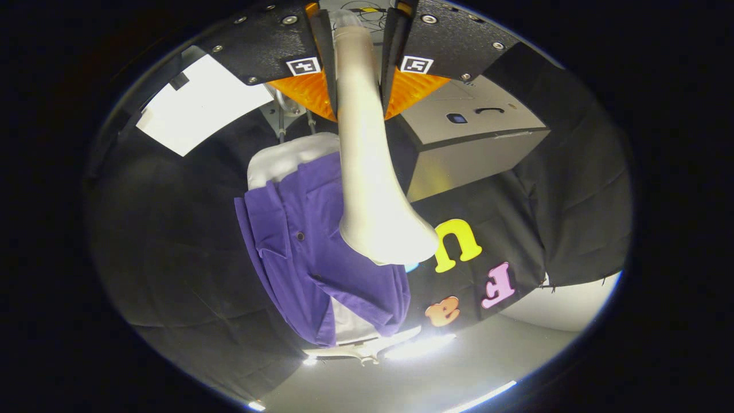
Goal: Iron the clothes twice with a garment steamer, once on the left side and once on the right side.
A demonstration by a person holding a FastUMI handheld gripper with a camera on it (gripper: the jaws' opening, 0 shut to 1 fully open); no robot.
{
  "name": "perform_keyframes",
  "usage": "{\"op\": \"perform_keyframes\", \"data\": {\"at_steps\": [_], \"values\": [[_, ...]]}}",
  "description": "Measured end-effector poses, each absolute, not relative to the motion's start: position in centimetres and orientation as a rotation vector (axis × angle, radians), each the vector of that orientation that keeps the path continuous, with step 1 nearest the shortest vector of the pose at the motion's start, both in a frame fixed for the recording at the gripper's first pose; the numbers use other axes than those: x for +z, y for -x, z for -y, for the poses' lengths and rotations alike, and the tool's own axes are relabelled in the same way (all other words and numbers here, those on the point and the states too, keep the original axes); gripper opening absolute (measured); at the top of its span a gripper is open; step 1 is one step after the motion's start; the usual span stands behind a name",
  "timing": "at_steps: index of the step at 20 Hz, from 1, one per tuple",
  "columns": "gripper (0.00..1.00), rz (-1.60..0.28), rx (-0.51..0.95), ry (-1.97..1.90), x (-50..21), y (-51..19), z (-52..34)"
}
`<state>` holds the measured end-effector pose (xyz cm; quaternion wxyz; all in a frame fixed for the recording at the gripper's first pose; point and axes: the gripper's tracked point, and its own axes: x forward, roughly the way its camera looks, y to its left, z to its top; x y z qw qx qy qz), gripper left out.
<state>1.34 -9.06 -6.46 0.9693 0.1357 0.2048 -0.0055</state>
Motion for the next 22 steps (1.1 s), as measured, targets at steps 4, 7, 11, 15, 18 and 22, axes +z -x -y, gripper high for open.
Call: {"op": "perform_keyframes", "data": {"at_steps": [4, 7, 11, 15, 18, 22], "values": [[0.36, -0.405, 0.044, -0.231, -5.4, -0.1, 6.7], [0.36, -0.386, 0.061, -0.225, -4.7, 0.4, 5.8], [0.36, -0.325, 0.094, -0.21, -3.6, 1.4, 4.5], [0.36, -0.291, 0.117, -0.201, -3.3, 2.2, 3.5], [0.36, -0.282, 0.133, -0.214, -3.1, 2.1, 2.8], [0.36, -0.297, 0.157, -0.205, -3.4, 2.3, 2.5]]}}
